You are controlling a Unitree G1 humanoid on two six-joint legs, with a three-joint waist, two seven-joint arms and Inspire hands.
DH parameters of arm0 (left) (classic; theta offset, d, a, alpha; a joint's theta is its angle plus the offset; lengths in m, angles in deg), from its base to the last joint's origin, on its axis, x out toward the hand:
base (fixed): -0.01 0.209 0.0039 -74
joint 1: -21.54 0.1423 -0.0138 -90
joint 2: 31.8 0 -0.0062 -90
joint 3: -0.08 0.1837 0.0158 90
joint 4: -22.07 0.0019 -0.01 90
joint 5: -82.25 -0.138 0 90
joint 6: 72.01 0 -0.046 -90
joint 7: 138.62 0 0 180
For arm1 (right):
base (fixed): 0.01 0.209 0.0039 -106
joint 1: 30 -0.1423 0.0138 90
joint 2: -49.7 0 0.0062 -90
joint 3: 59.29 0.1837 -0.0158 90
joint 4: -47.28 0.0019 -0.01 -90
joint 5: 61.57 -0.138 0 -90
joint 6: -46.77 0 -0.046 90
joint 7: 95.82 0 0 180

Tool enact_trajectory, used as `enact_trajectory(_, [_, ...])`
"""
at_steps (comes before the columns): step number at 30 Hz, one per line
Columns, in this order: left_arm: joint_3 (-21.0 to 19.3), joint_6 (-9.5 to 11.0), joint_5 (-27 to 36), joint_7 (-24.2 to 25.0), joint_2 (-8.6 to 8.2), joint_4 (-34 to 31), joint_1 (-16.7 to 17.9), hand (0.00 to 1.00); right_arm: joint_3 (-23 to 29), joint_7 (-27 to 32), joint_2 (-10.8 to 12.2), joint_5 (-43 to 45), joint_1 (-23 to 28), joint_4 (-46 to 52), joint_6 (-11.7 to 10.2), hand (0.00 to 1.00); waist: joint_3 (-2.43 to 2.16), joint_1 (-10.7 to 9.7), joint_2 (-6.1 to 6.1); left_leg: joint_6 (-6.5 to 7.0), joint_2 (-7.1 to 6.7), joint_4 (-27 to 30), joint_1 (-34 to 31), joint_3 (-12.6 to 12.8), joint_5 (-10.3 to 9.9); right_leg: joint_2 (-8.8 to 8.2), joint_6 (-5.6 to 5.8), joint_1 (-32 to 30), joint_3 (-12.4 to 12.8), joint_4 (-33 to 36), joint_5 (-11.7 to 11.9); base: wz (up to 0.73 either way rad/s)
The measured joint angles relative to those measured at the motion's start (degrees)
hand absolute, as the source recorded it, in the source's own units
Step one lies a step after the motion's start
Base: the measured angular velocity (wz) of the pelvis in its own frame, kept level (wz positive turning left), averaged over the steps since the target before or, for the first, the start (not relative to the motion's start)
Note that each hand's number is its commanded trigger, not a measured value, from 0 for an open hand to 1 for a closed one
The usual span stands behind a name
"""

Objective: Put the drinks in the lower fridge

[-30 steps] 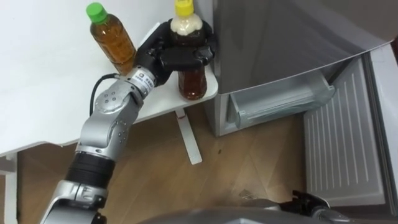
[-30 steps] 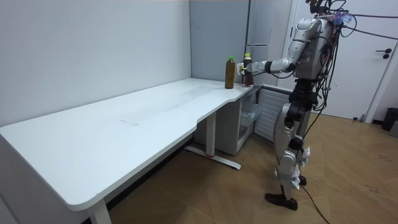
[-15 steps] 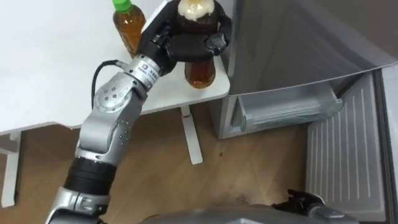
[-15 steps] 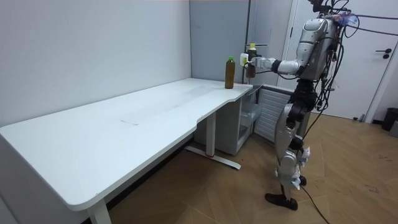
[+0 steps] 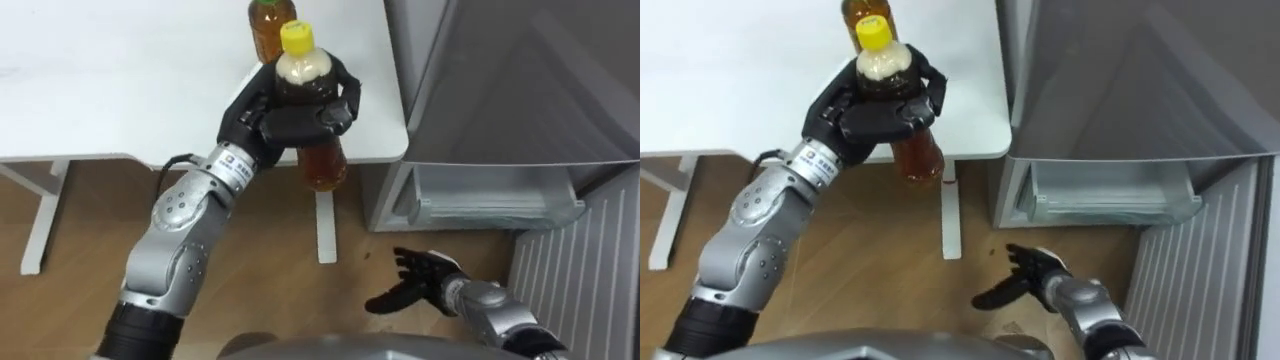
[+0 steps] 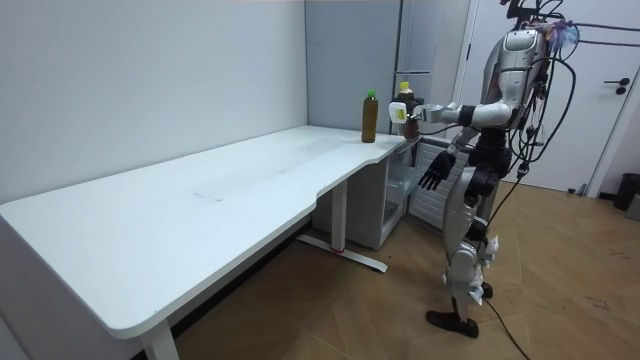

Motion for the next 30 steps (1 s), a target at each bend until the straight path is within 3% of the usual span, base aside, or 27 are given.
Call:
enact_trajectory(12, [3.0, 0.0, 1.5, 2.9, 0.76, 2.9, 2.7, 1.00, -4.2, -5.6, 0.6, -0.1, 0.2, 12.9, 0.1, 0.00, 0.42, 1.0, -0.08, 0.01, -0.01, 1.3, -1.6, -0.7, 0.0, 0.02, -0.05, -0.5, -0.7, -0.1, 0.0, 0.03])
enact_trajectory(15, [3.7, 0.0, 1.4, 3.4, 1.23, 2.9, 3.3, 1.00, -4.3, -7.5, 0.3, -0.2, 2.4, 19.9, 0.2, 0.00, 0.67, 1.0, 0.49, 0.00, -0.01, 1.3, -1.8, -0.7, 0.0, 0.02, -0.05, -0.6, -0.7, -0.3, 0.0, 0.00])
enact_trajectory(19, [3.6, 0.0, 1.4, 5.0, 1.32, 2.9, 3.6, 1.00, -4.2, -11.0, -0.2, -3.0, 4.8, 26.8, 0.2, 0.00, 0.63, 1.2, 0.85, 0.00, -0.01, 1.2, -1.6, -0.6, 0.0, 0.02, -0.06, -0.4, -0.7, -0.3, 0.0, 0.00])
enact_trajectory(30, [4.0, 0.0, 0.9, 6.6, 2.69, 2.9, 5.7, 1.00, -4.9, -18.0, -0.5, -6.6, 5.2, 30.7, 0.3, 0.00, 0.65, 1.1, 1.03, 0.00, 0.03, 1.0, -2.1, -0.6, 0.0, -0.01, -0.07, -1.2, -0.9, 0.2, 0.0, 0.00])
